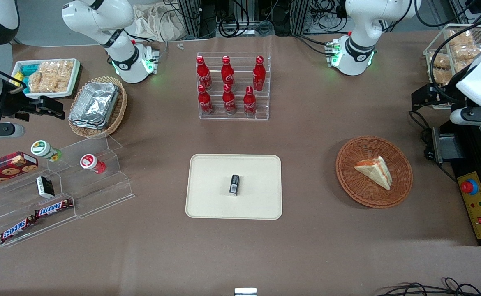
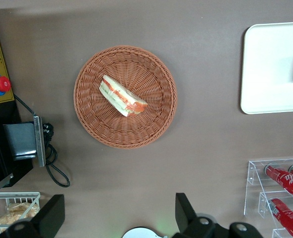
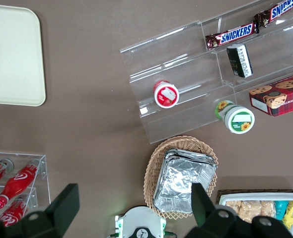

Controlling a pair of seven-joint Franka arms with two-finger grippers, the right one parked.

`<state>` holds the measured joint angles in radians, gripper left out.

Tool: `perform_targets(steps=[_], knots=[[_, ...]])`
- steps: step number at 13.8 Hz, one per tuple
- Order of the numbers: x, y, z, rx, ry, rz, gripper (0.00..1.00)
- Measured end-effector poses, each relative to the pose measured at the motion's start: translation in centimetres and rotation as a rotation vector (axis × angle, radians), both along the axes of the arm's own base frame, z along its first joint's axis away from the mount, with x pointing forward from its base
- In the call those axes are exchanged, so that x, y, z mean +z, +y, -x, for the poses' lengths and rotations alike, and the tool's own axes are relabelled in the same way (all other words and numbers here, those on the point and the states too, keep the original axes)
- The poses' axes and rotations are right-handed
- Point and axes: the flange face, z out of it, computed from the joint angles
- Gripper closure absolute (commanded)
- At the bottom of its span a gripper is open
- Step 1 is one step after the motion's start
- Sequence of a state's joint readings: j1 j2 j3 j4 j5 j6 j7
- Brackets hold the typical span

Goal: Place sandwich from basket to tray
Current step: 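Move the left gripper down over the sandwich in the wicker basket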

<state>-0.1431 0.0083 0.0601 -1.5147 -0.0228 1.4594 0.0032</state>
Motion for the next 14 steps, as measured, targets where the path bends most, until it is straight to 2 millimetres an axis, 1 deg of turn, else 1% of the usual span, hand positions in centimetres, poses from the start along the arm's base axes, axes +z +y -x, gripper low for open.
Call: perform_targets(steps=[2,3,4,6,7,8,9,10,12,14], knots=[[0.0,0.2,0.0,0.003,0.000,0.000,0.00],[0.0,0.5,-0.1,0.017,0.001,-0.002,0.00],[-0.2,1.4,-0.2,0.066,0.005,-0.005,0.00],[-1.7,4.6,-0.8,0.251,0.034,-0.017,0.00],[-3.1,6.4,-1.3,0.316,0.053,-0.023,0.00],[-5.0,7.7,-1.9,0.371,0.067,-0.028,0.00],[-7.6,8.4,-2.7,0.440,0.075,-0.036,0.00],[-10.6,8.5,-3.6,0.532,0.073,-0.047,0.00],[-17.1,7.9,-4.9,0.708,0.071,-0.070,0.00],[-23.2,7.0,-5.2,0.864,0.088,-0.099,0.00]])
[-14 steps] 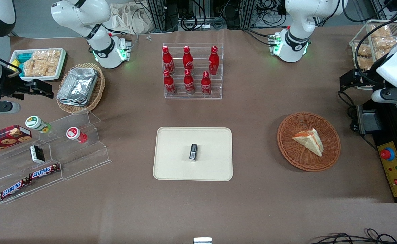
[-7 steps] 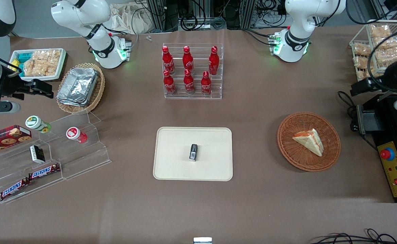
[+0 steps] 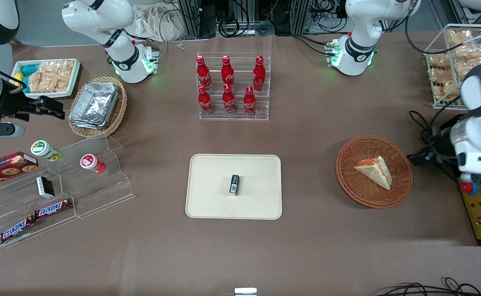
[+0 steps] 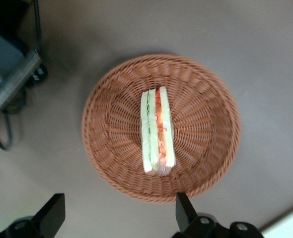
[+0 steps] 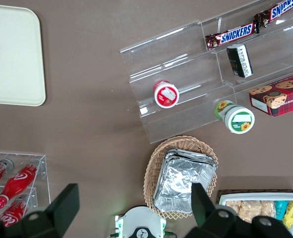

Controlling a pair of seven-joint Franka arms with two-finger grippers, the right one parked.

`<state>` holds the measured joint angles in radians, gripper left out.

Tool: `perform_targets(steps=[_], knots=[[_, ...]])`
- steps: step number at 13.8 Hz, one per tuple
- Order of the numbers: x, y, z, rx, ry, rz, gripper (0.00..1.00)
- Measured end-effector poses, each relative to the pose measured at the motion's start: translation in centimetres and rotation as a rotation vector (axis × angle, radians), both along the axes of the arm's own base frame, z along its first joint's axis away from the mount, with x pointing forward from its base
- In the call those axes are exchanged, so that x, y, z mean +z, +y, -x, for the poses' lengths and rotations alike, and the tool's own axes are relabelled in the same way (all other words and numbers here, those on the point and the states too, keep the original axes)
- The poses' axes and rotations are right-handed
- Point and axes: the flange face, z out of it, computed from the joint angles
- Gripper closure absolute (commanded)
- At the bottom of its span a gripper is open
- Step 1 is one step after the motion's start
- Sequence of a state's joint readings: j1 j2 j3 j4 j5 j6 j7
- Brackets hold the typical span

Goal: Place sandwich from basket to tray
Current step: 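Move the left gripper down over the sandwich in the wicker basket, then close the left gripper on the wrapped sandwich and lift it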

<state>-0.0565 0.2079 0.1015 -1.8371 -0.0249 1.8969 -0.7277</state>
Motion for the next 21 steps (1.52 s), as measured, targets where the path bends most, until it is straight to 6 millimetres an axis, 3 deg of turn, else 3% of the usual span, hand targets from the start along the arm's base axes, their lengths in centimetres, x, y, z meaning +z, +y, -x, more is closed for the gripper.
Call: perform_targets(steps=[2,5,10,11,12,15,18,20,21], knots=[[-4.9,-0.7,-0.2,0.129,-0.010,-0.027,0.00],[-10.0,-1.0,1.2,0.215,-0.025,-0.041,0.00],[-12.5,-2.4,2.3,0.257,-0.063,-0.027,0.02],[-13.1,-2.8,2.4,0.251,-0.064,-0.027,0.36],[-14.2,-3.3,2.4,0.244,-0.063,-0.029,0.98],[-17.7,-4.0,2.5,0.231,-0.047,-0.037,1.00],[-16.5,-3.9,2.0,0.231,-0.070,-0.033,1.00],[-12.1,-4.1,1.3,0.207,-0.066,-0.022,1.00],[-8.2,-4.5,0.9,0.178,-0.033,-0.015,1.00]])
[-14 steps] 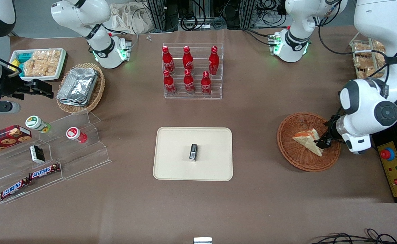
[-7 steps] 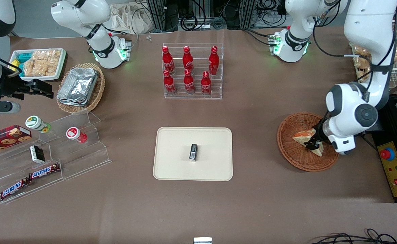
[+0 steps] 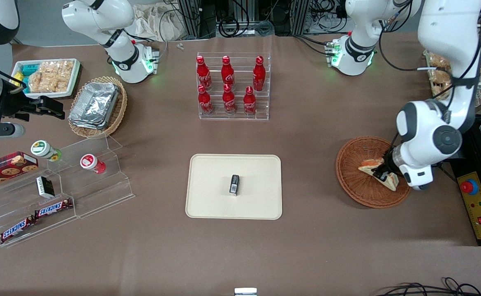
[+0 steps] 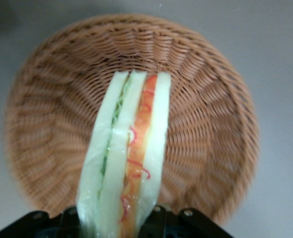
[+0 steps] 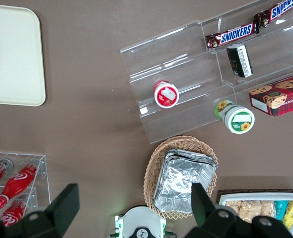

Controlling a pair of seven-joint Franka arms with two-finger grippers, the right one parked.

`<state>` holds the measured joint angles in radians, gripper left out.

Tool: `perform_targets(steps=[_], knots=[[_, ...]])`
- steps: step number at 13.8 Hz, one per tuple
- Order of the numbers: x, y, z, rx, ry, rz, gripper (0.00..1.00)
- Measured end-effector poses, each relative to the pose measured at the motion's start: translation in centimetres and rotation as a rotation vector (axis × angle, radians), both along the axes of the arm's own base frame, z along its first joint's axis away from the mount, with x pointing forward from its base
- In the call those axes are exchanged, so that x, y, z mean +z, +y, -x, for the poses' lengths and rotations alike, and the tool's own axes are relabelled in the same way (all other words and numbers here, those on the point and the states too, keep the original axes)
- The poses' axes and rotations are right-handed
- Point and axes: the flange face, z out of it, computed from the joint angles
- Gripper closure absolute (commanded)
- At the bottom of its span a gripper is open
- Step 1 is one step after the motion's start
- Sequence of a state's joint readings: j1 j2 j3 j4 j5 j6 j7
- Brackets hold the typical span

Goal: Place sandwich from basket to tray
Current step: 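Close the left gripper on the wrapped sandwich and lift it, then carry the sandwich with the left gripper over to the white tray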

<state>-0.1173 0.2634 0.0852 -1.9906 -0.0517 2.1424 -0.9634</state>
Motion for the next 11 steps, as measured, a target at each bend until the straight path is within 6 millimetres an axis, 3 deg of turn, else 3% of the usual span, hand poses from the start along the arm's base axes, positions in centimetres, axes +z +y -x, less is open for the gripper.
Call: perform_targets(steps=[1,3,4,5,7,11], knots=[[4.4,-0.8,-0.3,-0.054,0.028,0.013,1.00],[12.2,-5.0,-0.6,-0.234,0.024,0.045,1.00],[14.7,-8.1,-0.6,-0.319,-0.008,0.065,1.00],[16.0,-11.3,-0.5,-0.388,-0.035,0.087,1.00],[16.2,-17.6,0.0,-0.531,-0.074,0.120,1.00],[12.3,-28.1,1.3,-0.790,-0.106,0.170,1.00]])
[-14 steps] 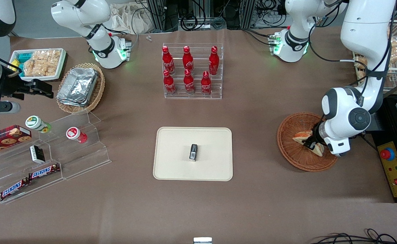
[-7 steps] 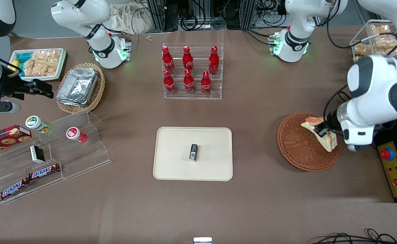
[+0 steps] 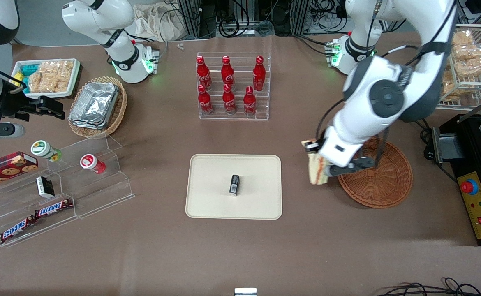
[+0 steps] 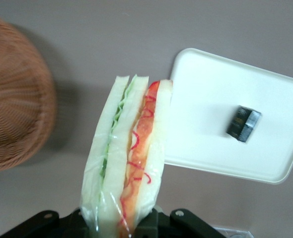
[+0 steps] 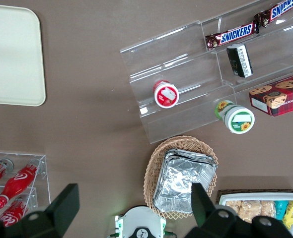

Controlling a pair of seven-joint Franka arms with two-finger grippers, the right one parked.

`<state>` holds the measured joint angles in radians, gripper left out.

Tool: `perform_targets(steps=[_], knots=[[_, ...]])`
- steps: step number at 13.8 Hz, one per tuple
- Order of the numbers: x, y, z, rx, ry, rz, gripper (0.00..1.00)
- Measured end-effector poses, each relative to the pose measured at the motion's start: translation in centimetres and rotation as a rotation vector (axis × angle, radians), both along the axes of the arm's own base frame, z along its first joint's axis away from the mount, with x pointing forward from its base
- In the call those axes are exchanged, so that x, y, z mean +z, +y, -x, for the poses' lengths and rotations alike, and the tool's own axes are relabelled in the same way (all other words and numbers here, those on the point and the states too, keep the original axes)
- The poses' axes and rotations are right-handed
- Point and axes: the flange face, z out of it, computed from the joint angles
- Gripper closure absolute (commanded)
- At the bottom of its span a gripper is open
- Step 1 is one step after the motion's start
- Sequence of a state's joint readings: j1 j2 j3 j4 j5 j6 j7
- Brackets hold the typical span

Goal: Place sandwich from basket to tray
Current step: 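Carry the sandwich with the left gripper over to the white tray, then lower the sandwich onto the tray beside the black object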

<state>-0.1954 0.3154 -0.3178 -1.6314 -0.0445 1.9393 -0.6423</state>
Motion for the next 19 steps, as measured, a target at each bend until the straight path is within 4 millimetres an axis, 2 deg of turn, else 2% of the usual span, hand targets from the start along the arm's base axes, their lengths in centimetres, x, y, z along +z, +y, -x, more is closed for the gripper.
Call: perform_targets(steps=[2,4,6,8,9,10,12,13,14,17,19], knots=[[-4.0,-4.3,1.0,-0.082,0.008,-0.046,1.00],[-9.6,-7.4,1.3,-0.110,-0.006,-0.089,1.00],[-15.4,-9.3,1.6,-0.141,-0.009,-0.109,1.00],[-19.7,-10.2,1.7,-0.173,-0.020,-0.124,0.99],[-20.8,-10.5,1.7,-0.178,-0.026,-0.132,0.77],[-21.5,-10.7,1.8,-0.181,-0.026,-0.142,0.72],[-22.2,-10.8,1.7,-0.182,-0.039,-0.148,0.44],[-22.5,-10.9,1.5,-0.175,-0.057,-0.142,0.07],[-22.7,-11.0,1.4,-0.170,-0.076,-0.142,0.00],[-22.5,-11.2,1.0,-0.105,-0.108,-0.143,0.00],[-20.3,-11.5,0.0,-0.001,-0.143,-0.127,0.00]])
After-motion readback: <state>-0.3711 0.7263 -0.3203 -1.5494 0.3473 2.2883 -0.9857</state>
